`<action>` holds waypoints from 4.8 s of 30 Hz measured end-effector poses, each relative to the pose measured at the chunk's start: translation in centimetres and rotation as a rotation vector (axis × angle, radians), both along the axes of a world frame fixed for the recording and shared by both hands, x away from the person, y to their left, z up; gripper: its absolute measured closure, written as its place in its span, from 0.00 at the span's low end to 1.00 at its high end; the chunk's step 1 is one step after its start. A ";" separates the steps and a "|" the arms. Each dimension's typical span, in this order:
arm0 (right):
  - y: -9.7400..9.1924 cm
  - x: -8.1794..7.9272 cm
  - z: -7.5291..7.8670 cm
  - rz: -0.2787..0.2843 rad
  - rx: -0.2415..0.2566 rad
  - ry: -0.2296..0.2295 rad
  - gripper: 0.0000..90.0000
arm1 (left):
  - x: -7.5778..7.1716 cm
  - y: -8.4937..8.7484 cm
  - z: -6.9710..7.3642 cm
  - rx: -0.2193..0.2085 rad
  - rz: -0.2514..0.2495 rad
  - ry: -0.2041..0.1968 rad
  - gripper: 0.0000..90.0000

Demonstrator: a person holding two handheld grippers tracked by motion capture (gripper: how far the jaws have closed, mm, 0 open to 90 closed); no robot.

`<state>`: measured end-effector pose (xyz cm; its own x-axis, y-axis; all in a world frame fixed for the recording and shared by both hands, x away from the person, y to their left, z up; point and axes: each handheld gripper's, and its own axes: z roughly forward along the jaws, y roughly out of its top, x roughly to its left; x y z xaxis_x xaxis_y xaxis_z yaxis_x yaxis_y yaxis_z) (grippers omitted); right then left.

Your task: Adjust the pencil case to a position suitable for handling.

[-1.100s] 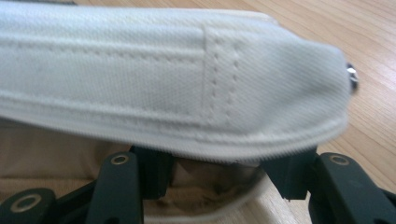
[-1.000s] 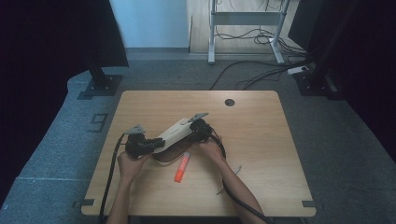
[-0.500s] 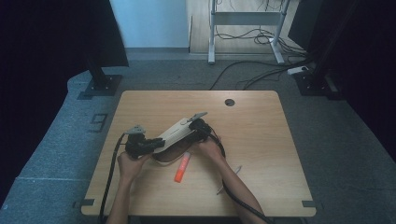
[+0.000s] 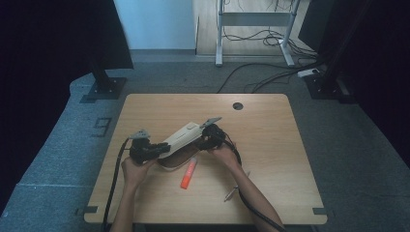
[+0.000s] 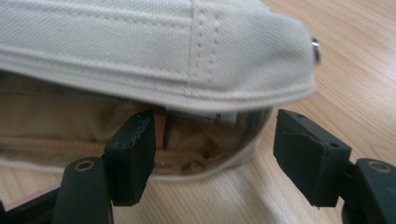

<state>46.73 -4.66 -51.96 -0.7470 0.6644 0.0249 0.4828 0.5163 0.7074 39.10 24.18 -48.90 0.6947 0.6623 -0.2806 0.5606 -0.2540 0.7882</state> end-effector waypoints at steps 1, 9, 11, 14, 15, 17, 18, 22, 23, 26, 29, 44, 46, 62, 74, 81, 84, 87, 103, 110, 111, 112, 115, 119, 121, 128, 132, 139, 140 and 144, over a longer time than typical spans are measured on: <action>0.0 0.0 0.0 0.000 0.000 0.000 0.32 | 0.0 0.0 0.0 0.000 0.000 0.000 0.84; -1.6 -0.9 0.7 0.009 0.002 -0.001 0.27 | 0.0 0.1 -0.1 -0.004 -0.003 0.002 0.84; -1.9 -1.2 0.8 0.012 0.002 0.000 0.26 | 0.0 0.1 -0.1 -0.004 -0.003 0.002 0.84; -2.2 -1.4 0.8 0.017 -0.001 0.003 0.24 | 0.0 0.1 -0.1 -0.006 -0.003 0.003 0.84; -2.5 -1.6 0.9 0.013 -0.001 0.008 0.23 | 0.0 0.1 -0.1 -0.007 -0.004 0.004 0.84; -2.9 -1.9 0.9 0.014 0.003 0.010 0.22 | 0.0 0.1 -0.1 -0.007 -0.004 0.004 0.84; -3.1 -1.9 0.8 0.014 0.003 0.010 0.22 | 0.0 0.1 -0.1 -0.007 -0.004 0.004 0.84; -3.8 -2.2 0.8 0.009 0.008 0.015 0.22 | 0.1 0.1 -0.1 -0.008 -0.005 0.005 0.84; -4.4 -2.5 0.7 0.006 0.008 0.015 0.22 | 0.1 0.1 -0.1 -0.009 -0.006 0.006 0.84; -5.0 -2.7 0.7 0.000 0.016 0.019 0.22 | 0.1 0.1 -0.1 -0.010 -0.005 0.006 0.84; -6.1 -3.2 0.5 -0.005 0.023 0.024 0.21 | 0.1 0.1 -0.1 -0.013 -0.006 0.009 0.84; -9.2 -5.7 0.3 -0.013 0.040 0.020 0.21 | 0.1 0.1 -0.1 -0.009 -0.008 0.008 0.84; -9.8 -6.4 0.3 -0.013 0.042 0.019 0.21 | 0.0 0.1 -0.1 -0.007 -0.008 0.008 0.84; -13.0 -10.0 -0.3 -0.020 0.042 0.030 0.21 | 0.1 0.1 -0.1 -0.006 -0.012 0.008 0.83; -14.8 -12.3 -1.2 -0.031 0.036 0.046 0.21 | 0.1 0.1 -0.1 -0.004 -0.015 0.012 0.83; -15.4 -13.2 -1.3 -0.034 0.025 0.048 0.20 | 0.1 0.1 -0.1 -0.004 -0.018 0.015 0.83; -15.5 -13.5 -1.4 -0.031 0.015 0.048 0.20 | 0.1 0.1 -0.1 -0.004 -0.018 0.015 0.83; -15.5 -13.7 -1.7 -0.025 0.000 0.046 0.20 | 0.1 0.1 -0.2 -0.005 -0.019 0.017 0.83; -14.8 -13.8 -1.8 0.007 -0.004 0.040 0.20 | 0.1 0.0 -0.2 -0.005 -0.022 0.020 0.83; -15.0 -14.3 -1.8 0.020 -0.005 0.039 0.20 | 0.1 0.0 -0.2 -0.005 -0.022 0.022 0.83; -15.0 -14.3 -1.8 0.020 -0.006 0.037 0.20 | 0.1 0.0 -0.2 -0.005 -0.023 0.022 0.83; -15.0 -14.3 -1.8 0.020 -0.006 0.037 0.20 | 0.1 0.0 -0.2 -0.005 -0.023 0.022 0.83; -14.8 -14.3 -1.8 0.030 -0.011 0.034 0.20 | 0.1 0.0 -0.2 -0.006 -0.023 0.023 0.83; -14.4 -14.2 -2.2 0.049 -0.037 0.039 0.20 | 0.1 0.0 -0.2 -0.006 -0.024 0.024 0.83; -14.1 -14.2 -2.4 0.053 -0.044 0.039 0.21 | 0.1 0.0 -0.2 -0.007 -0.025 0.024 0.83; -14.0 -14.4 -2.3 0.056 -0.046 0.017 0.36 | 0.1 0.0 -0.2 -0.008 -0.026 0.025 0.82; -14.0 -14.3 -2.3 0.054 -0.042 0.009 0.45 | 0.1 0.0 -0.2 -0.008 -0.026 0.027 0.82; -14.0 -14.1 -2.1 0.081 -0.047 0.015 0.60 | 0.1 0.0 -0.2 -0.007 -0.027 0.026 0.82; -14.0 -14.1 -2.1 0.085 -0.046 0.013 0.62 | 0.1 0.0 -0.3 -0.007 -0.028 0.026 0.82; -13.9 -14.0 -2.0 0.098 -0.048 0.015 0.67 | 0.1 0.0 -0.3 -0.007 -0.029 0.026 0.82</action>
